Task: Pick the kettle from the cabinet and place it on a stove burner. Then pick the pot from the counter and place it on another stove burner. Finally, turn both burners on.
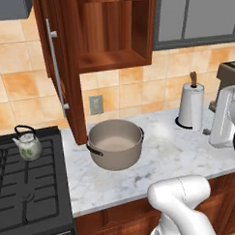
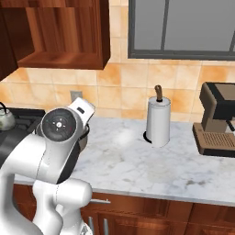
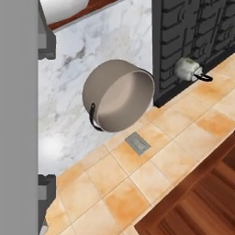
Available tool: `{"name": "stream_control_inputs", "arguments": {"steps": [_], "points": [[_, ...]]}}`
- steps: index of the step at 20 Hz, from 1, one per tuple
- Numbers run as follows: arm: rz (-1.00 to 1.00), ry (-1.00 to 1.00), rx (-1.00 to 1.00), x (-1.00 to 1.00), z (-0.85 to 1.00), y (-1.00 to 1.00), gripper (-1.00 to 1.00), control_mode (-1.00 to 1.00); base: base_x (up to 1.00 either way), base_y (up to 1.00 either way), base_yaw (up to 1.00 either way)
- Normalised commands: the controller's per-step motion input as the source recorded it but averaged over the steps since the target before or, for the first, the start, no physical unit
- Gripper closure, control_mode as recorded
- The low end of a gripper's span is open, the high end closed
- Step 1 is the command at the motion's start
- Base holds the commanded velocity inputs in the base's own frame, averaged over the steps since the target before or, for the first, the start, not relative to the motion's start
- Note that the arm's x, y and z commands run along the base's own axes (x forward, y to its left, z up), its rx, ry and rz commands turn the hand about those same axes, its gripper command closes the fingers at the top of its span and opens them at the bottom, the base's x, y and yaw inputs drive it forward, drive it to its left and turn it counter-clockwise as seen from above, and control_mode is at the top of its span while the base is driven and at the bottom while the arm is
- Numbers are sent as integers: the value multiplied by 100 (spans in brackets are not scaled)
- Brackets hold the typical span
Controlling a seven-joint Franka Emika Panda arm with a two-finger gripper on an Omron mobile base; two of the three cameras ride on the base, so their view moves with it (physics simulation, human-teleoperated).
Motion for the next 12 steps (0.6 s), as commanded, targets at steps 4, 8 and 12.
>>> {"name": "stream_control_inputs", "arguments": {"steps": [4, 8, 12], "points": [[13, 0, -4, 4, -2, 28, -100, -100, 0, 0, 0], [13, 0, -5, 3, -2, 27, -100, -100, 0, 0, 0], [13, 0, -5, 2, -2, 25, -100, -100, 0, 0, 0]]}}
